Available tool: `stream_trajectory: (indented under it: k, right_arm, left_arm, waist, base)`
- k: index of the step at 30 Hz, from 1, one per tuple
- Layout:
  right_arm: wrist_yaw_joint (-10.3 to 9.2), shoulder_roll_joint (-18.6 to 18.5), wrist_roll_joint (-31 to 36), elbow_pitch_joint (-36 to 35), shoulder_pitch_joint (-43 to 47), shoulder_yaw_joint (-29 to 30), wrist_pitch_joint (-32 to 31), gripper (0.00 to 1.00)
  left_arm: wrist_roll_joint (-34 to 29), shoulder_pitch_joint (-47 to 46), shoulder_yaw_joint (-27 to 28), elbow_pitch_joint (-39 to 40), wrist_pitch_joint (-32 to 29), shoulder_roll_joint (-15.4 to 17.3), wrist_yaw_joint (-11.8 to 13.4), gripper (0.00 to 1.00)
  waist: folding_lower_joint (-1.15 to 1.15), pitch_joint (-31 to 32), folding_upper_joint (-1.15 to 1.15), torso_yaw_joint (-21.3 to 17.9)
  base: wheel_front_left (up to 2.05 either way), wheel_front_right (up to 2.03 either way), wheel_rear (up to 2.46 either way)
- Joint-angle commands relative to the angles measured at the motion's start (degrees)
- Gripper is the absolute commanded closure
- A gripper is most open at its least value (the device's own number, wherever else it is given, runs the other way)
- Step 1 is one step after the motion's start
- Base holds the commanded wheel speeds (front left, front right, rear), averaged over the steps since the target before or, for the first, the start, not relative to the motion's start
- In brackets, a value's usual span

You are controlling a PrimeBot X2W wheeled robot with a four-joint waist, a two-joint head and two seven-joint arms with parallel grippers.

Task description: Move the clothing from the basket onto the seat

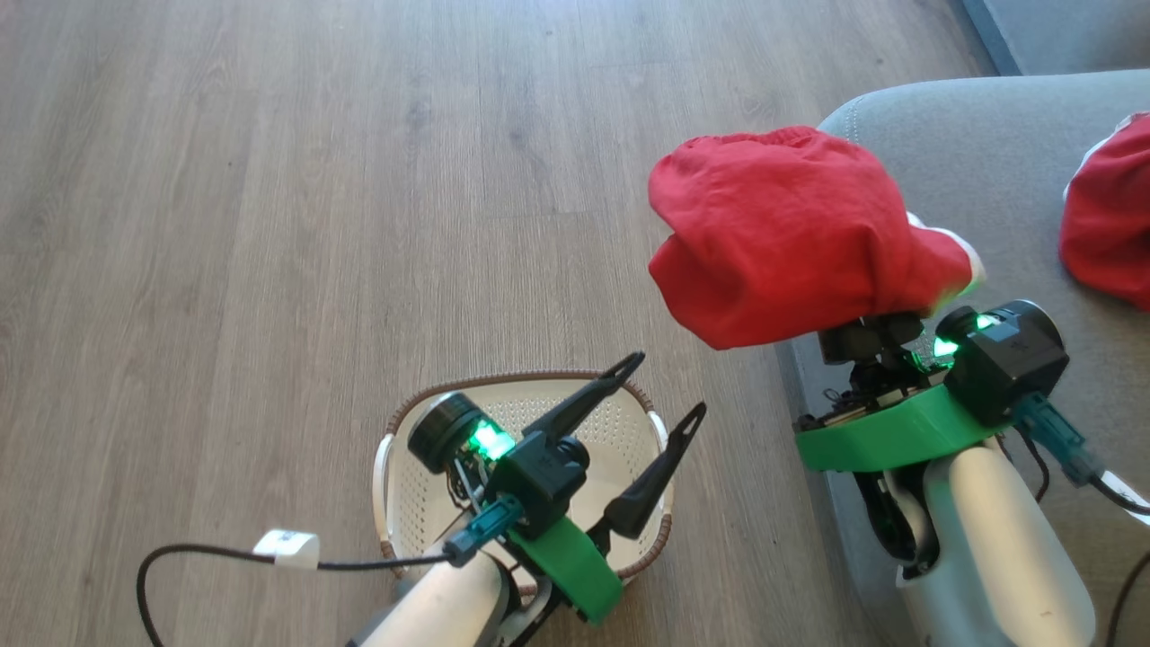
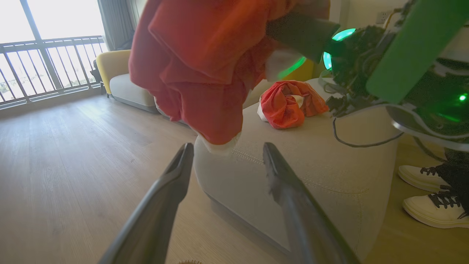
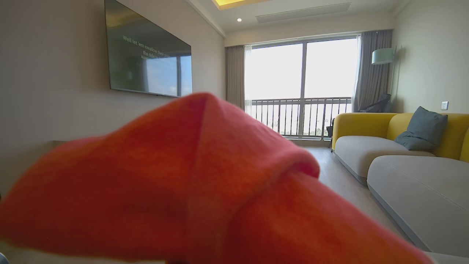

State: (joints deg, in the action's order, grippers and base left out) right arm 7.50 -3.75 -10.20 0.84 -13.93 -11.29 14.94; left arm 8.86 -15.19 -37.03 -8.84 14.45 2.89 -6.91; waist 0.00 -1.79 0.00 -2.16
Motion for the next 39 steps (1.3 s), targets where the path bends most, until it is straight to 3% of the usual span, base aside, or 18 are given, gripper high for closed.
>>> stream_trajectory:
  k: [1, 14, 39]
  right_arm:
    - [-0.01, 0.9, 0.5, -2.5, -2.2, -0.6, 0.1, 1.00]
    - [-0.01, 0.9, 1.7, -3.5, -2.1, 1.6, 0.1, 1.00]
    - [-0.01, -0.7, 1.8, -4.7, -1.7, 4.6, 0.1, 1.00]
  left_arm:
    - [0.1, -1.1, 2.1, 1.1, 0.5, 0.0, -0.2, 0.00]
    - [-0.3, 3.7, 2.8, -2.2, 0.5, 1.0, -0.6, 0.00]
    - [-1.1, 8.0, 3.3, 1.4, 0.5, 0.9, -0.6, 0.00]
  waist:
    - [0.00, 0.0, 0.00, 0.0]
    - [0.00, 0.4, 0.00, -0.8]
    - [0.00, -0.6, 0.00, -2.4]
  base:
    - [0.00, 0.00, 0.00]
    - [0.00, 0.00, 0.00]
    - [0.00, 0.00, 0.00]
